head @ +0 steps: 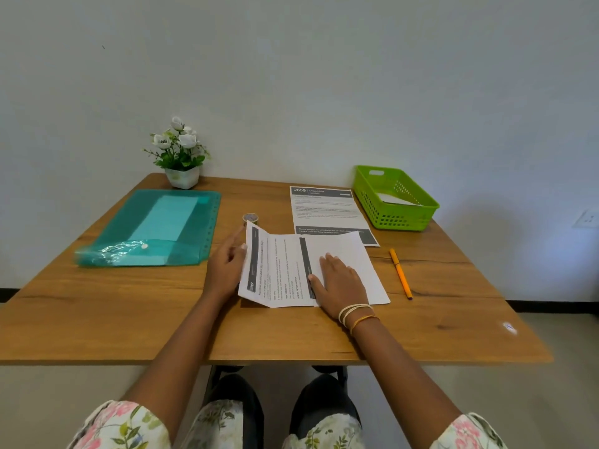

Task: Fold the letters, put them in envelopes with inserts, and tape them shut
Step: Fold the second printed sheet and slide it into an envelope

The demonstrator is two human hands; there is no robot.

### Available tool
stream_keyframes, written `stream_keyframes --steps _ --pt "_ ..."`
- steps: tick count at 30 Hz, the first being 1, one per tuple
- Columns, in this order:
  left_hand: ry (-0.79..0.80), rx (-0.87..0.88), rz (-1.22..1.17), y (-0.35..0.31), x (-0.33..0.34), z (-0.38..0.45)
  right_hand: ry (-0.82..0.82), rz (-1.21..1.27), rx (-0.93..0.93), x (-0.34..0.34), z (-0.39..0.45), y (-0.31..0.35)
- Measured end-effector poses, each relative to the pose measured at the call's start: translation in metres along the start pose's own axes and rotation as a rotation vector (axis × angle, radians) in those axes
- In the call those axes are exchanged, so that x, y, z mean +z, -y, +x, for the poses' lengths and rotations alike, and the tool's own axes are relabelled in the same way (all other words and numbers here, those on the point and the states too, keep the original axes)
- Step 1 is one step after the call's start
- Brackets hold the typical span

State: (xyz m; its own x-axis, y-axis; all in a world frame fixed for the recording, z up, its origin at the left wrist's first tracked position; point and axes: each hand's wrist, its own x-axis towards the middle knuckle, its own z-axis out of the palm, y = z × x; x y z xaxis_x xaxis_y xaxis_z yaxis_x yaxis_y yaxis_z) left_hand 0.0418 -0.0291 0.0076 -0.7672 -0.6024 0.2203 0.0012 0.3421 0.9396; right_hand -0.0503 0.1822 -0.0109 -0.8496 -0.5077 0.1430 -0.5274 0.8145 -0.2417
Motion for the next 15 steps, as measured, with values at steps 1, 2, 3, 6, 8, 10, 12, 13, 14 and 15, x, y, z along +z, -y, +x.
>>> stream_keyframes --steps 1,2,3,6,8,10,12,13,14,15 --pt "0.015 0.002 -0.035 -0.002 0.001 -0.001 -0.001 0.002 0.001 0.000 0.000 0.000" --pt "0.029 0.003 -0.064 -0.002 0.002 -0.001 -0.001 0.008 0.002 -0.001 0.000 -0.001" --pt "0.046 0.000 -0.085 -0.001 0.003 -0.001 0.001 0.013 0.005 -0.001 0.000 0.000" --pt "0.146 0.015 -0.039 0.002 0.006 -0.001 -0.008 0.025 0.000 0.000 0.001 0.003" --pt "0.244 0.057 0.110 0.004 0.009 -0.004 -0.018 0.050 -0.007 0.001 0.001 0.005" --pt "0.302 0.122 0.325 0.006 0.010 -0.006 -0.028 0.096 -0.011 0.000 0.000 0.009" --pt "0.344 0.176 0.484 0.007 0.011 -0.007 -0.051 0.167 -0.010 -0.003 -0.001 0.010" --pt "0.364 0.192 0.536 0.006 0.011 -0.007 -0.077 0.223 -0.001 -0.006 -0.002 0.011" --pt "0.374 0.205 0.566 0.006 0.012 -0.007 -0.115 0.281 0.010 -0.009 -0.004 0.012" --pt "0.377 0.212 0.590 0.004 0.012 -0.008 -0.157 0.333 0.019 -0.012 -0.006 0.014"
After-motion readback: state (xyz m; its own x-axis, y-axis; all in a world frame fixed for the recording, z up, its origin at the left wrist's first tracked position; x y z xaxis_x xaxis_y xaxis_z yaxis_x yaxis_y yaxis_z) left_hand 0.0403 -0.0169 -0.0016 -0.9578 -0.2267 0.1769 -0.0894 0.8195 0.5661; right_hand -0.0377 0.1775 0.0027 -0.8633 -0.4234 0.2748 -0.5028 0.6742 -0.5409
